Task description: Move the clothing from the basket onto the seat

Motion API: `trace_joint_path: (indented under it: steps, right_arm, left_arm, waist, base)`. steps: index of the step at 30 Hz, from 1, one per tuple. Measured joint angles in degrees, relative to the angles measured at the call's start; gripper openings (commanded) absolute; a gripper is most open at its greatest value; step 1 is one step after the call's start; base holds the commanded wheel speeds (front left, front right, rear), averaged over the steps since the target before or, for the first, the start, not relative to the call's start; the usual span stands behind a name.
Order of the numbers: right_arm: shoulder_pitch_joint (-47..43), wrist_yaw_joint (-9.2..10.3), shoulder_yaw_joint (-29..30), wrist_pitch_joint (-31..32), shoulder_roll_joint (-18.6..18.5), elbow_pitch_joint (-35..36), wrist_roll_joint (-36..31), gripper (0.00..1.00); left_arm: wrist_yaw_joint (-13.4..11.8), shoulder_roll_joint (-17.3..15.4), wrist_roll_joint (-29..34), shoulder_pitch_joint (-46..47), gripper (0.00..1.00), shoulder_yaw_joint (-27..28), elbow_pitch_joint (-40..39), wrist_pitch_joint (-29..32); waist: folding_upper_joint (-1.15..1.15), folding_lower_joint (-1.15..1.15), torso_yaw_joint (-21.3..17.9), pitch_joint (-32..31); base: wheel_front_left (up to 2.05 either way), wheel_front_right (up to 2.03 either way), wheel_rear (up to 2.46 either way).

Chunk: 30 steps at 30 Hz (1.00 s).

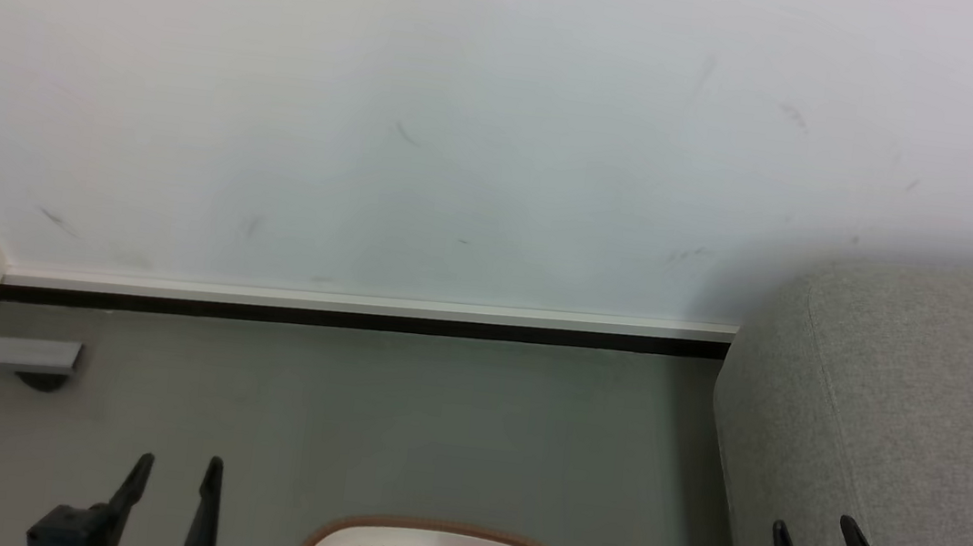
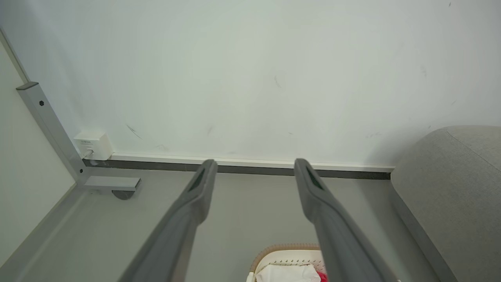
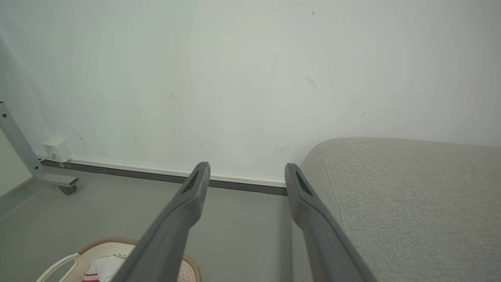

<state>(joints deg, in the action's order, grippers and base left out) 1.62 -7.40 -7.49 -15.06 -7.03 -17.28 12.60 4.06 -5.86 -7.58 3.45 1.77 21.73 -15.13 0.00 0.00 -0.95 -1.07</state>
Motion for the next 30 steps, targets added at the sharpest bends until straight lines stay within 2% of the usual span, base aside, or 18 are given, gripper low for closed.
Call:
trace_joint_path:
  steps: [14, 22, 30]
  right_arm:
    - [0.2, 0.00, -0.3, -0.1, -0.2, 0.2, 0.0, 1.00]
    - [3.3, 0.00, 0.2, -0.1, -0.6, 2.2, 0.2, 1.00]
    - [7.9, 0.00, 0.5, -0.1, -0.7, 4.4, 0.4, 1.00]
  left_arm:
    - [0.7, 0.8, 0.5, 0.3, 1.00, 0.9, 0.2, 0.0]
    - [1.5, 1.1, 1.0, 5.0, 1.00, -2.2, 2.1, 0.0]
    - [1.7, 1.2, 3.2, 12.1, 1.00, -6.2, 6.0, 6.6]
  waist:
    - [0.00, 0.00, -0.7, 1.1]
    - [0.00, 0.00, -1.5, 5.5]
    - [0.00, 0.00, -3.2, 11.6]
  base:
    - [0.00, 0.00, 0.00]
    - [0.00, 0.00, 0.00]
    - [0.00, 0.00, 0.00]
